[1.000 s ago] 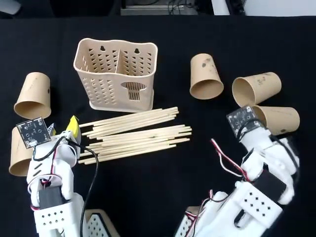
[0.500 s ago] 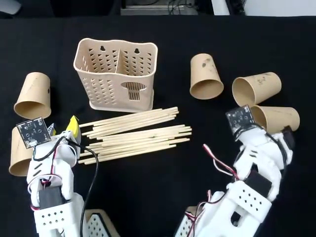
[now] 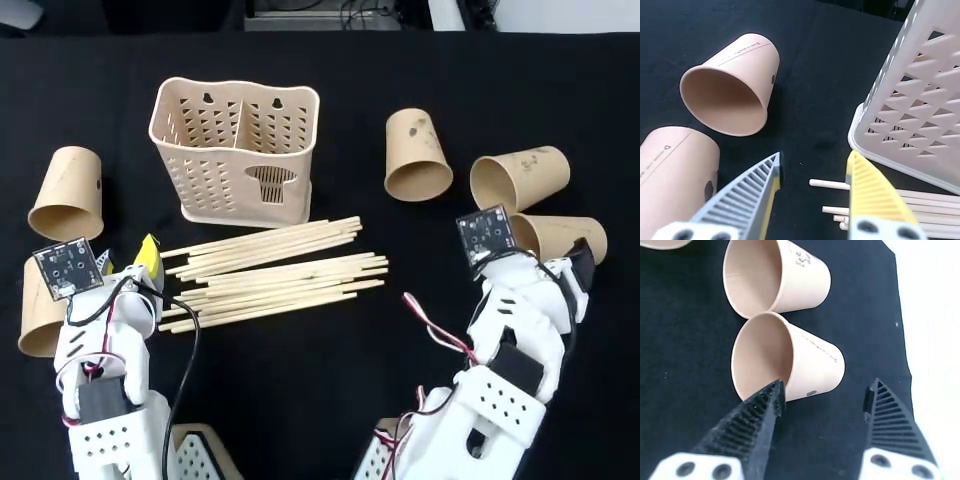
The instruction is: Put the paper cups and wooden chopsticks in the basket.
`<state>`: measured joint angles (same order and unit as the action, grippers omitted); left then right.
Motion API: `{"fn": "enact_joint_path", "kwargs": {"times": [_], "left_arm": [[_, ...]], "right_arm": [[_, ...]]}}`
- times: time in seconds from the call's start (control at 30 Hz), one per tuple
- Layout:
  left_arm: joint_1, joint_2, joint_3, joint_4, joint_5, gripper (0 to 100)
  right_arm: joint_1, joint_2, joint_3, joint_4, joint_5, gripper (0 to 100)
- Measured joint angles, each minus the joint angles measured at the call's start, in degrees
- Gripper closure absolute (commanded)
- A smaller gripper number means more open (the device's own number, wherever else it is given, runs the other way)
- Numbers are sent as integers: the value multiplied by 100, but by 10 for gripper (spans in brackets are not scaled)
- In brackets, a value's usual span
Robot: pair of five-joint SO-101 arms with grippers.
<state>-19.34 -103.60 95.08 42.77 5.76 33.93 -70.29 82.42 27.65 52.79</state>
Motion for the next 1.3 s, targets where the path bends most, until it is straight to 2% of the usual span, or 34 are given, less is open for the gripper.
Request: {"fn": "enact_joint_path", "kwargs": {"times": [0.13,0.3,0.4,0.53,0.67,1.0,1.3], "left_arm": [[0,0,0,0,0,784],[0,0,53,0,0,784],[0,0,53,0,0,784],[0,0,53,0,0,783],[0,0,53,0,0,782],[0,0,53,0,0,780],[0,0,53,0,0,780]], "right_arm": [[0,360,-413,615,-62,729],[0,1547,-2180,2040,-598,732],[-132,2347,-3332,2796,-624,732],[-158,3024,-3930,2919,-589,732],[-132,3138,-3745,2391,-334,733],[53,3138,-1829,-158,255,733],[53,3147,-1697,-440,264,732]]}}
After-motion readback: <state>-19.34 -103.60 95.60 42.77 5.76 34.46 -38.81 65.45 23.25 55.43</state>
